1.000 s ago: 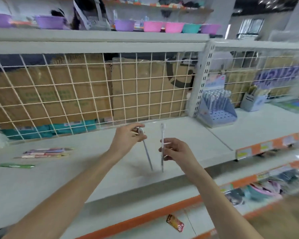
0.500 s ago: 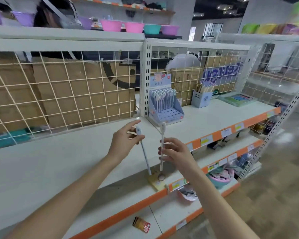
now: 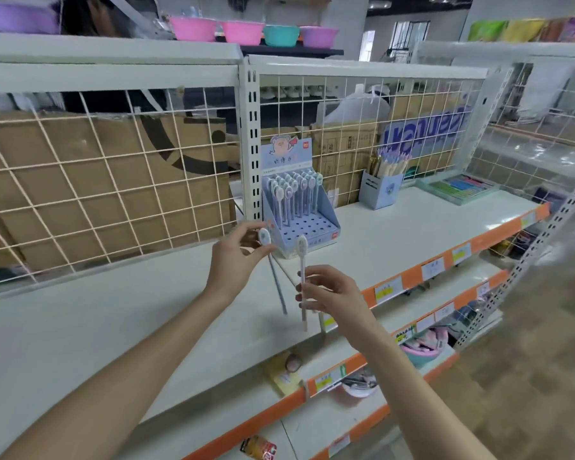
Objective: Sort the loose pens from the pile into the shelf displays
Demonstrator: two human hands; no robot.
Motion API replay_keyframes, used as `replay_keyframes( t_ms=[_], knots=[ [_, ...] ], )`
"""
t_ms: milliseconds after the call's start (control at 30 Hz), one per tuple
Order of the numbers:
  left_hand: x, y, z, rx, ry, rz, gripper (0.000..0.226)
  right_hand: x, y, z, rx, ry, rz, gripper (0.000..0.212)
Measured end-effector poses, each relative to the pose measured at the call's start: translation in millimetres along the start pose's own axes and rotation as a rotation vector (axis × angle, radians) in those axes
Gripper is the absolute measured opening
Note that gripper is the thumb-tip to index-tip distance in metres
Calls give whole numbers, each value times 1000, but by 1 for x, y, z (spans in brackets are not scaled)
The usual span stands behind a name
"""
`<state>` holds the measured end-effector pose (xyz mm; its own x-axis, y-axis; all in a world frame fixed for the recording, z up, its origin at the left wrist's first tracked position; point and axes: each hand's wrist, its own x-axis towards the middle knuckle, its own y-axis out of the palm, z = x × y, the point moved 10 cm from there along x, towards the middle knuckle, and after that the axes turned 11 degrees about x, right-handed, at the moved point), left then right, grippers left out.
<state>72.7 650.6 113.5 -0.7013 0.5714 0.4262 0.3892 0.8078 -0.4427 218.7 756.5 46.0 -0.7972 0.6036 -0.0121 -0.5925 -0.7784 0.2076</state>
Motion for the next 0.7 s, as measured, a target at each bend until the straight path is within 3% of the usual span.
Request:
replay_keyframes(
  t_ms=[400,700],
  knots=[
    [127,60,16,7,-24,-8,41,139,-57,37,-156,-13,19,12],
    [164,68,3,188,87,-152,43,204,-79,42,-85,-41,-7,19]
  ],
)
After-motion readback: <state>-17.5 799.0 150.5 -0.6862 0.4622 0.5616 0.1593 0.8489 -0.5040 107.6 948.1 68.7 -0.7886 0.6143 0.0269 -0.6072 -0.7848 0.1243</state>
